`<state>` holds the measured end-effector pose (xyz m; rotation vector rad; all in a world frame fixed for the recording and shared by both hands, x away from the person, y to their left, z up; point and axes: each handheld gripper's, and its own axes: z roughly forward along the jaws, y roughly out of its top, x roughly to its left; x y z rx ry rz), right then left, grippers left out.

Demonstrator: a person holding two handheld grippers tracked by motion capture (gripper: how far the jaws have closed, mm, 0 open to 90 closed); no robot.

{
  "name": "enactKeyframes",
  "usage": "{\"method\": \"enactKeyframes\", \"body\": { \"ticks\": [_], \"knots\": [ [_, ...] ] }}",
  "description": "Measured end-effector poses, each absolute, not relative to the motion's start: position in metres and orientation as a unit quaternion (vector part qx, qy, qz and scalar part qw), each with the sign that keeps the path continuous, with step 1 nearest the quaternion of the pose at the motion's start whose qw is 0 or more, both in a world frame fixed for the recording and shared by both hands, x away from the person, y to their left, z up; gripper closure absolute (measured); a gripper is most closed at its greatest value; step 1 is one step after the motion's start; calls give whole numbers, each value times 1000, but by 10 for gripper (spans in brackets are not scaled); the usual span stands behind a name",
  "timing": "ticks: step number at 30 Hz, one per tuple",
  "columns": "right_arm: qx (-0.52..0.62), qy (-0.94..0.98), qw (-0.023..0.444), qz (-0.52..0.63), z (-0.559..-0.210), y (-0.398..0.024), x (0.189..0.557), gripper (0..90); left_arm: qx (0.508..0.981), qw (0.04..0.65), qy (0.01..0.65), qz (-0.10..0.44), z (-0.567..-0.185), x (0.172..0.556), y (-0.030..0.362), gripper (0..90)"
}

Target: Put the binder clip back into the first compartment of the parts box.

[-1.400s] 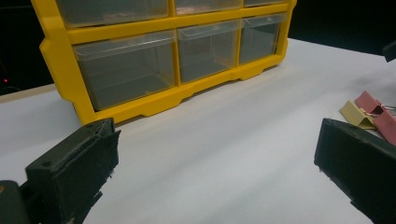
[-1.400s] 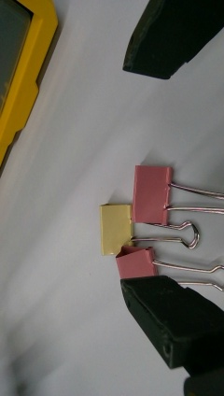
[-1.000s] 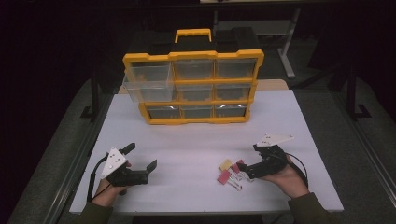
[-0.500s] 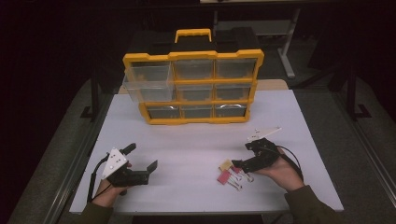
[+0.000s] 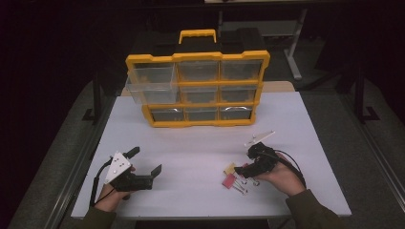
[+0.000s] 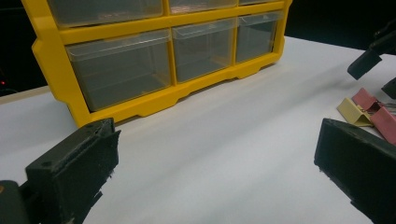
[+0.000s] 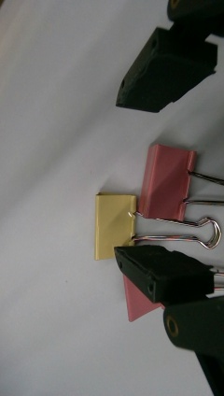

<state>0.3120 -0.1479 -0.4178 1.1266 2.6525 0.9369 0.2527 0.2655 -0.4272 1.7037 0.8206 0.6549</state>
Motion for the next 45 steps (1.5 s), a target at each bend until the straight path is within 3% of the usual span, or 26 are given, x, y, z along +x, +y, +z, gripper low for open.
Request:
{"method": "enactKeyframes", "body": {
  "ticks": [27,45],
  "knots": [
    [387,876,43,285,-432,-145,312,460,724,530,341,278,-428,252,264,0],
    [366,891,72,260,-434,-148,309,467,724,531,341,278,-428,252,264,0]
  ]
}}
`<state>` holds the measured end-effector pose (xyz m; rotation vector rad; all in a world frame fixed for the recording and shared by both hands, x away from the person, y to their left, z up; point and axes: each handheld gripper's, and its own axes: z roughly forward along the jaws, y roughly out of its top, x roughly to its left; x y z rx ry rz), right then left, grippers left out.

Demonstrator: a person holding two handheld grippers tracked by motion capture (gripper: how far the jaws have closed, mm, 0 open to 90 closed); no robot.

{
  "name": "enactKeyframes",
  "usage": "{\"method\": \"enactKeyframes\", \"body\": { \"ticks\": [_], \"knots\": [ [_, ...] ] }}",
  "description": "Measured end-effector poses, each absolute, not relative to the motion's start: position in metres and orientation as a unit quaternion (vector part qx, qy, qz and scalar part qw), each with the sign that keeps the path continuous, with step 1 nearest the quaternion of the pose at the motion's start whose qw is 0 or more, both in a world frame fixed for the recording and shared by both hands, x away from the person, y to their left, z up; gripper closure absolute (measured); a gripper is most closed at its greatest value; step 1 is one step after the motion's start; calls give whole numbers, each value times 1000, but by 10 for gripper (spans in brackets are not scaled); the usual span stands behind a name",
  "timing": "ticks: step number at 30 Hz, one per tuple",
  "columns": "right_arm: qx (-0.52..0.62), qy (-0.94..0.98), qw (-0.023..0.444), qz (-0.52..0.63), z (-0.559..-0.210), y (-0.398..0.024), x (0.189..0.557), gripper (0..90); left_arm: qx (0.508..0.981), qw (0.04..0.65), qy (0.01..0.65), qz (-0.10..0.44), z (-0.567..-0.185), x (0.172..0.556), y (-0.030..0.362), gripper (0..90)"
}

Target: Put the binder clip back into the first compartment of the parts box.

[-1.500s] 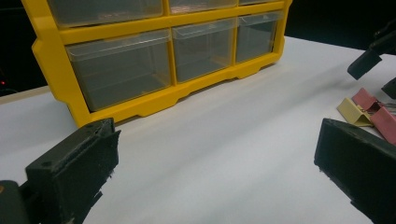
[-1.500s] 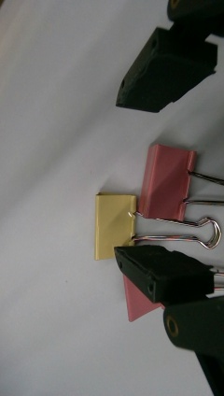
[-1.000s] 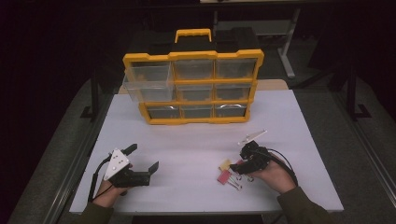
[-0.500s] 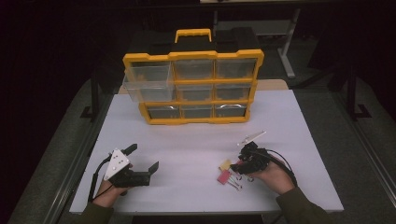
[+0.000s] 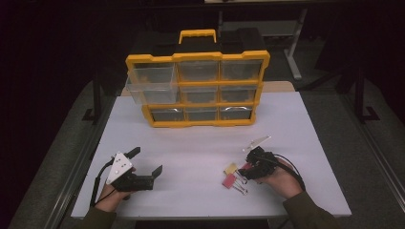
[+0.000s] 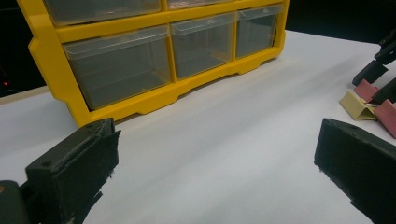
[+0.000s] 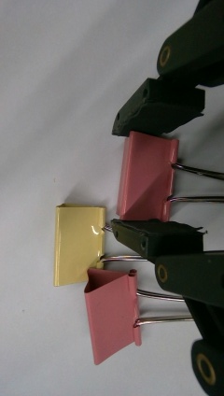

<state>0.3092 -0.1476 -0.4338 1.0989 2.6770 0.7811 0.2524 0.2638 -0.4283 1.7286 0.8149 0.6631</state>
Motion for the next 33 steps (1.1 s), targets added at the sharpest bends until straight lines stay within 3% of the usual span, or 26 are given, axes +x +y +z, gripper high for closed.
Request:
{"method": "enactKeyframes", "body": {
  "ticks": [33],
  "knots": [
    [338,897,62,279,-428,-153,315,490,725,534,338,276,-428,252,265,0]
  ]
}}
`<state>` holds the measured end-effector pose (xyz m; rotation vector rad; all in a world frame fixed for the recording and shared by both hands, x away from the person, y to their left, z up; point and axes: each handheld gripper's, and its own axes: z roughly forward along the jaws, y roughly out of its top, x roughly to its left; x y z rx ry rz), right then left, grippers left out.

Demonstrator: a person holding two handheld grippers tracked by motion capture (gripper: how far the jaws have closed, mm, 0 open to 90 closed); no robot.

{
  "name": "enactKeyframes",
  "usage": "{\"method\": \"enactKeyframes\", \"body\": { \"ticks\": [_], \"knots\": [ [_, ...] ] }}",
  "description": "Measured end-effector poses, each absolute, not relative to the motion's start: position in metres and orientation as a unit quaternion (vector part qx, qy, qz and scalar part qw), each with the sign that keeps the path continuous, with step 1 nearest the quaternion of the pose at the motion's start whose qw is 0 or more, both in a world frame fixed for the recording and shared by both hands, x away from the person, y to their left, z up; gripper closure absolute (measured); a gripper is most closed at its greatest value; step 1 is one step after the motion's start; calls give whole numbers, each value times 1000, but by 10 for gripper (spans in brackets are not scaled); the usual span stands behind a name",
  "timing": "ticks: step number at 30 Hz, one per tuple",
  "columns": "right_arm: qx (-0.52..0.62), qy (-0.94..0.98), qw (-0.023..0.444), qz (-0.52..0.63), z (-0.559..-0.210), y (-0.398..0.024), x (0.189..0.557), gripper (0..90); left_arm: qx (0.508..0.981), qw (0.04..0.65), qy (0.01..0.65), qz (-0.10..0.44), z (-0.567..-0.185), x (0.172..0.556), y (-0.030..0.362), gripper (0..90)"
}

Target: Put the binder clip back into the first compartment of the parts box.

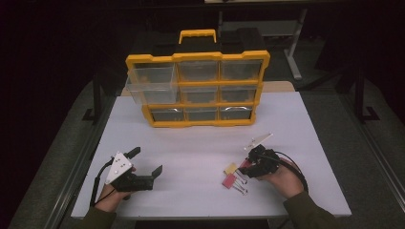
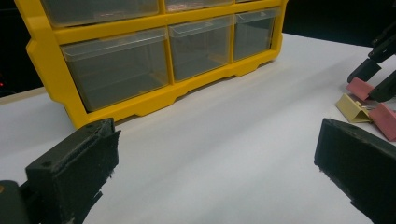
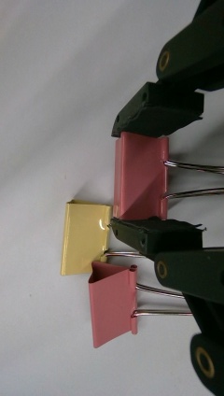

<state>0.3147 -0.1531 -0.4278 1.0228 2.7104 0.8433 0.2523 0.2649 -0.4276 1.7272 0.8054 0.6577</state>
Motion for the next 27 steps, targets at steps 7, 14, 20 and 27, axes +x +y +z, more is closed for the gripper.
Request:
{"method": "enactKeyframes", "body": {
  "ticks": [7,14,20,27],
  "knots": [
    [349,890,54,288,-422,-156,319,489,721,535,343,275,-428,253,265,0],
    [347,885,54,304,-412,-157,322,490,725,529,344,275,-427,253,266,0],
    [338,884,52,318,-404,-157,324,489,725,531,341,275,-428,253,265,0],
    [332,881,44,334,-394,-153,327,489,727,532,335,274,-428,252,265,0]
  ]
}}
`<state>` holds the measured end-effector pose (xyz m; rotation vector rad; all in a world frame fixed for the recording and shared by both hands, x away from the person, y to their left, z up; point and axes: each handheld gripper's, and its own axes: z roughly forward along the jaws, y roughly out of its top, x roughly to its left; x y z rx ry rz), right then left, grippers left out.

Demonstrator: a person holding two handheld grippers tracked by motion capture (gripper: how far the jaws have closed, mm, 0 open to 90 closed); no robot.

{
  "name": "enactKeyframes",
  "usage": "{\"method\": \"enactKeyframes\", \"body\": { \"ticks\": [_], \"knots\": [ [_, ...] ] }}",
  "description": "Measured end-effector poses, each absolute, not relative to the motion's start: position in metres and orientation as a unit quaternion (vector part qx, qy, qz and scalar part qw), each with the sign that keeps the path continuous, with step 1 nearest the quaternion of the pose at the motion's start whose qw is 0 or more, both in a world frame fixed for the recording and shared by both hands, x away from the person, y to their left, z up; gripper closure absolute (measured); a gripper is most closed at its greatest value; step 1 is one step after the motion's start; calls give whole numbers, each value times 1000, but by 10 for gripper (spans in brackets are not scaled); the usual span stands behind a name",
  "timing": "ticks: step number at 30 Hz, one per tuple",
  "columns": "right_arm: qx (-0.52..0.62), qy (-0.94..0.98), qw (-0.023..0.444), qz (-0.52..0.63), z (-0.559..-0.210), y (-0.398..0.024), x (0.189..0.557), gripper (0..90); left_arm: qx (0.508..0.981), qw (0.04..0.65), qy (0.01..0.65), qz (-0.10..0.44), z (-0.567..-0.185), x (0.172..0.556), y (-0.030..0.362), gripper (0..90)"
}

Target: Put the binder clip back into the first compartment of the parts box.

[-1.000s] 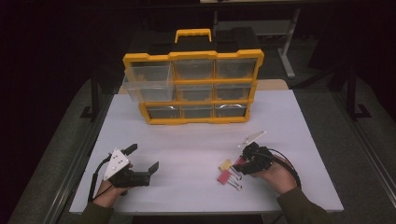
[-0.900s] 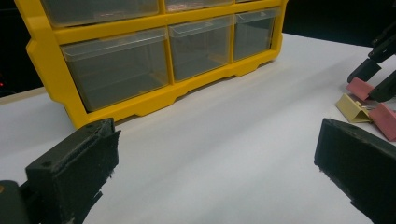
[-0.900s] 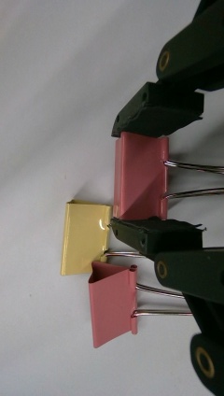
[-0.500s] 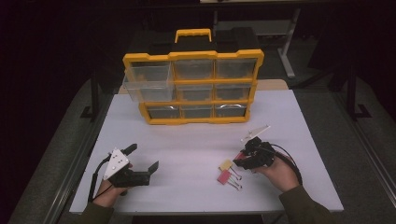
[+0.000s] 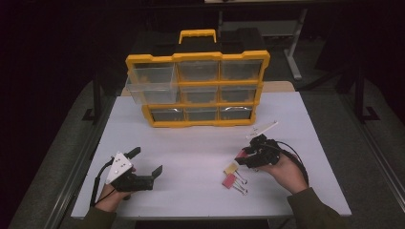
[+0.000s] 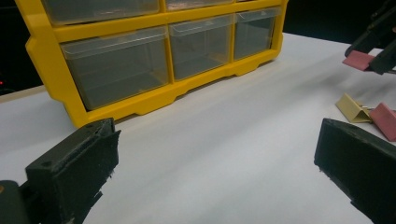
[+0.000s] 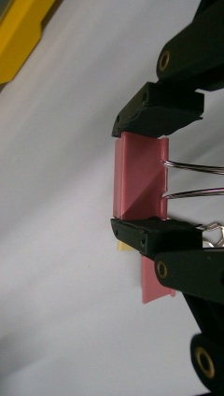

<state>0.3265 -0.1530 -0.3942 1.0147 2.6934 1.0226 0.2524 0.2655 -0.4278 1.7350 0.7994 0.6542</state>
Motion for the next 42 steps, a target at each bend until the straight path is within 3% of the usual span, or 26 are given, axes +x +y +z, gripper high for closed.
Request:
{"method": "enactKeyframes", "body": {
  "ticks": [42],
  "knots": [
    [276,875,38,396,-337,-117,356,490,728,542,326,266,-427,254,271,0]
  ]
}}
